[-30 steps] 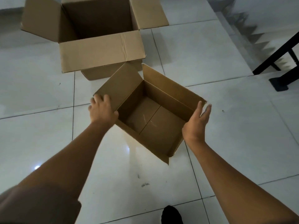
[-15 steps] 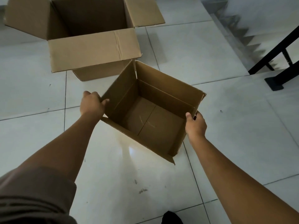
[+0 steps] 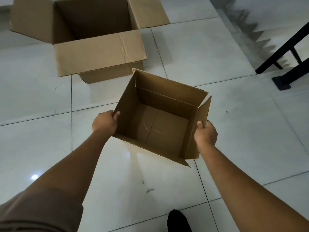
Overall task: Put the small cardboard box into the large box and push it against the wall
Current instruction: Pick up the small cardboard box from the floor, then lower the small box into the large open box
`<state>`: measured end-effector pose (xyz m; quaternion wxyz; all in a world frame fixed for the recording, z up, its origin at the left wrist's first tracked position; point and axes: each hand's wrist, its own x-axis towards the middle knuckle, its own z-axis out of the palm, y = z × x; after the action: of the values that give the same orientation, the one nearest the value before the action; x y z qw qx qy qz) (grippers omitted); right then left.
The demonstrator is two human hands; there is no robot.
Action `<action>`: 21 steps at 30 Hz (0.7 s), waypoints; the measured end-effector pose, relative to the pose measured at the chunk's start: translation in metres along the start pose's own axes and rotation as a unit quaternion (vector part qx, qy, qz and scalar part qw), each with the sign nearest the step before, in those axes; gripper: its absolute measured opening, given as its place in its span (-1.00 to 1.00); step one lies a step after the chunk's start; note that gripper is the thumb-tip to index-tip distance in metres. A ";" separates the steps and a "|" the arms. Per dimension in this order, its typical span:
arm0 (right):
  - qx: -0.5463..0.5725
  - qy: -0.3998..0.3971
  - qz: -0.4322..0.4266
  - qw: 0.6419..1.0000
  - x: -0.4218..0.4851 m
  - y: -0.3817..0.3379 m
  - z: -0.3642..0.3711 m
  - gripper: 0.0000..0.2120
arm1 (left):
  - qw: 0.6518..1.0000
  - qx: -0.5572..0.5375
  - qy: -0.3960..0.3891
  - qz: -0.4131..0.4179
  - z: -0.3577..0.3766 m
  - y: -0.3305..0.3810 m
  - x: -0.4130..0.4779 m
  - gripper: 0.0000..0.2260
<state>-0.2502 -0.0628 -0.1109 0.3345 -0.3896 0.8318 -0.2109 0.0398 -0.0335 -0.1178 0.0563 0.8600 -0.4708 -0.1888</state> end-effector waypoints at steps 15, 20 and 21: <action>-0.018 -0.006 -0.089 0.996 -0.072 -0.125 -0.162 -0.70 | 0.995 -0.100 -0.024 -0.017 -0.195 0.038 -0.088 -0.56; -0.019 -0.010 -0.118 0.993 -0.090 -0.188 -0.207 -0.73 | 0.992 -0.120 0.035 0.012 -0.273 0.055 -0.100 -0.62; -0.018 -0.009 -0.124 0.992 -0.092 -0.200 -0.213 -0.74 | 0.992 -0.116 0.049 0.014 -0.288 0.059 -0.099 -0.62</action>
<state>-0.2588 -0.0927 0.1943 0.3064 -0.4974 0.7777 -0.2319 0.0538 -0.0072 0.1909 0.1817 0.8491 -0.4542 -0.1992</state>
